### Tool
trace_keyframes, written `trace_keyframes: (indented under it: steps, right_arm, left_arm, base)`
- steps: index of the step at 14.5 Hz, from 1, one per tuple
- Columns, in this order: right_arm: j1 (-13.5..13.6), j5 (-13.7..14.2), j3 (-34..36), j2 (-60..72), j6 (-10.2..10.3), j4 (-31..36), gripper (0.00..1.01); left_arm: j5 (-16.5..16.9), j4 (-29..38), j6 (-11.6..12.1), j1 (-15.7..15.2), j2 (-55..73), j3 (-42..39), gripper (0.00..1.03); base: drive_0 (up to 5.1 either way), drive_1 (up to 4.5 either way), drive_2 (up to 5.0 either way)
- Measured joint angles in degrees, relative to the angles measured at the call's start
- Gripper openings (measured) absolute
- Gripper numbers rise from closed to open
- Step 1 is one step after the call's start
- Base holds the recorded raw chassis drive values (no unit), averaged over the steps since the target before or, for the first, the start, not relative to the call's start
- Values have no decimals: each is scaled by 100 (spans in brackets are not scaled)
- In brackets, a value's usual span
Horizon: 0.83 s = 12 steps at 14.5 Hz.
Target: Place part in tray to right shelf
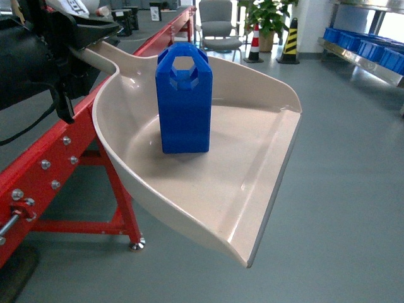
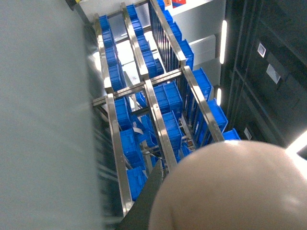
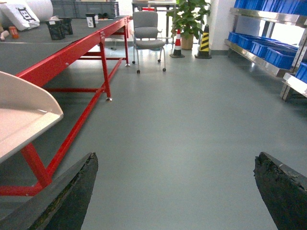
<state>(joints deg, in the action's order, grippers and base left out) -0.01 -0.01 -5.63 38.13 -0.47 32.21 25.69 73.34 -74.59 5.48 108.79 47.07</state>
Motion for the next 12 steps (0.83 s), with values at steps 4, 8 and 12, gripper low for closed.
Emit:
trace_keyframes:
  steps: [4,8,12]
  right_arm:
    - [0,0,2,4,0,-4,98]
    - [-2,0,4,4,0,-11,98]
    - [0,2,4,-2,0,2,98]
  left_arm:
    - [-13,2,0,0,0,0,12]
    - [0,-4,-2,4,0,0,12]
    - [-11,-7,-2,4,-2,-2,12]
  base:
    - [505,-240,-240]
    - [501,-245,-245]
    - [257,-115,-115]
